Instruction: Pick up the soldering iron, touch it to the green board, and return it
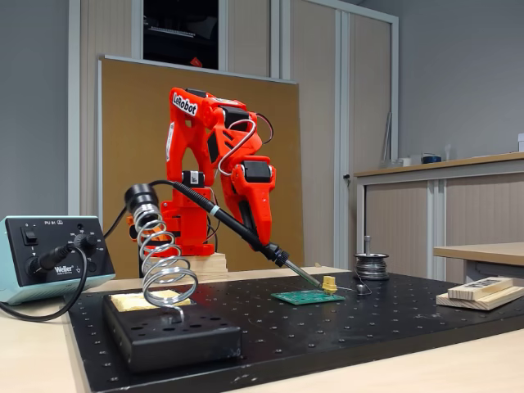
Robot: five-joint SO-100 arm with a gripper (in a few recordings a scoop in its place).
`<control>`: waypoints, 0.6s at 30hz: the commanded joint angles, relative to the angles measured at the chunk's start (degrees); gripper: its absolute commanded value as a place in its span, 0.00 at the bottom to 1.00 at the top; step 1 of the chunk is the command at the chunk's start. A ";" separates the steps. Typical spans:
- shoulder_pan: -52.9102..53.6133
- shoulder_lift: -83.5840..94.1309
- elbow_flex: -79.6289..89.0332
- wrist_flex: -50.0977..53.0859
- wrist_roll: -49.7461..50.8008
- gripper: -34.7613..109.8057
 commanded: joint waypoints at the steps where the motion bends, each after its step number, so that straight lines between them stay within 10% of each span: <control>1: -0.18 0.88 -1.93 0.53 -1.14 0.24; 18: -0.09 0.35 -2.64 0.44 -1.85 0.24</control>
